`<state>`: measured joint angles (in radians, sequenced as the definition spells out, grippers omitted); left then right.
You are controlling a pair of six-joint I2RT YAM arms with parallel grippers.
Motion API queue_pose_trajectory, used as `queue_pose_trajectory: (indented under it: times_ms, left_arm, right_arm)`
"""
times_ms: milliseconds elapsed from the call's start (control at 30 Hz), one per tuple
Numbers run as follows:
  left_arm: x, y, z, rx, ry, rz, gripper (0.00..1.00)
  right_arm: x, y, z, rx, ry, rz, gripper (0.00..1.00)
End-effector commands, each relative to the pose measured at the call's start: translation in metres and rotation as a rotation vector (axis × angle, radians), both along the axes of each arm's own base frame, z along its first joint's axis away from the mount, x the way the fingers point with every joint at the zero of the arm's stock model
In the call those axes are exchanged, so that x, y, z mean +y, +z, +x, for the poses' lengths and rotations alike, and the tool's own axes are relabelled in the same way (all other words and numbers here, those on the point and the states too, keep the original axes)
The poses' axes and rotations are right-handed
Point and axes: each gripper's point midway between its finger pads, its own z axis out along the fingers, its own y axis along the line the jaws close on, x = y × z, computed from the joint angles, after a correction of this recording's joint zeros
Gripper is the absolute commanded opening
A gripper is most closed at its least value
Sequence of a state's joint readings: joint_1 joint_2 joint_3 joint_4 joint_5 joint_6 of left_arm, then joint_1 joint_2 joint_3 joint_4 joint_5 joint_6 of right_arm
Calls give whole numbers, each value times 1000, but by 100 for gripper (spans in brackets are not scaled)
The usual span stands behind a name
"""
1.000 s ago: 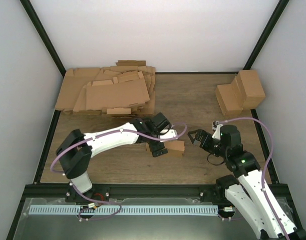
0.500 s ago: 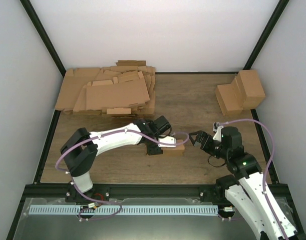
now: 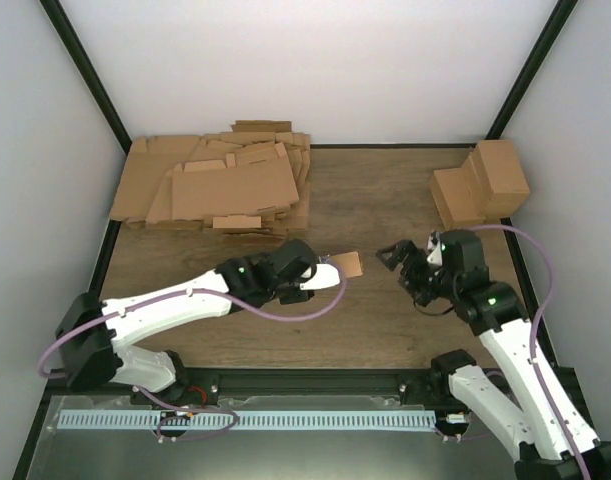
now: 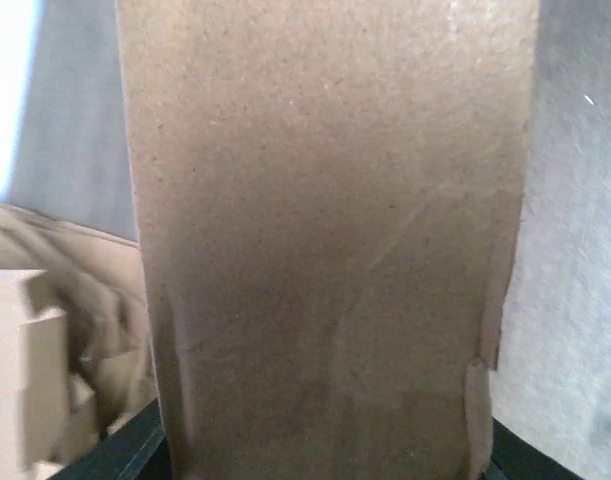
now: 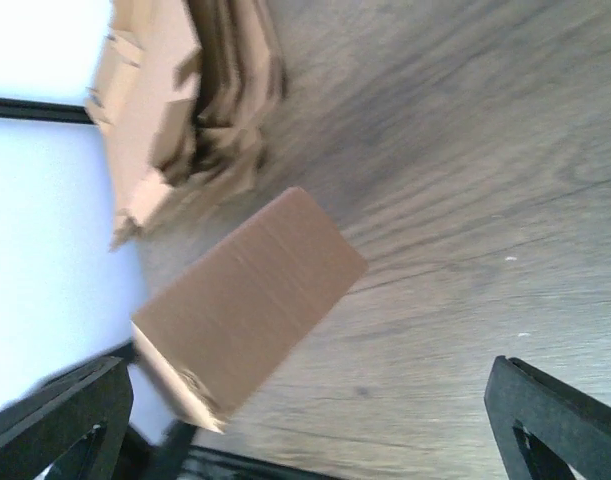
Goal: Fold the paper box
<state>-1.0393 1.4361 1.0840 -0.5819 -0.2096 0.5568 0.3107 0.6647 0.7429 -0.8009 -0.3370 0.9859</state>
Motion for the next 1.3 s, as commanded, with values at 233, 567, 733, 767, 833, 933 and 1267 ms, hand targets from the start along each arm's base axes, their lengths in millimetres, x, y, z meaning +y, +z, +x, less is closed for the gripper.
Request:
queue_pose_trajectory:
  times_ms: [233,567,733,767,833,933,1267]
  left_arm:
    - [-11,56,4,-390,90,-222,49]
    - [-15,73,-12,-456,32,-315,52]
    - [-18,74,-25,-467,-19,-338,51]
    - [-18,75,-26,-467,-21,-341,51]
    - [-18,76,-27,-469,-26,-340,52]
    - [-19,79,-29,-475,-32,-345,52]
    - [-20,81,-36,-492,-58,-355,53]
  right_arm:
    - [53,88,-12,200,48,531,100]
    - [38,75,-12,243,-73,472,100]
    - [48,81,-9,235,-14,521,98]
    - [49,83,-9,232,-11,523,97]
    - [49,84,-9,226,-7,527,91]
    - [50,81,-11,235,-1,542,85]
    - [52,65,-13,259,2,550,61]
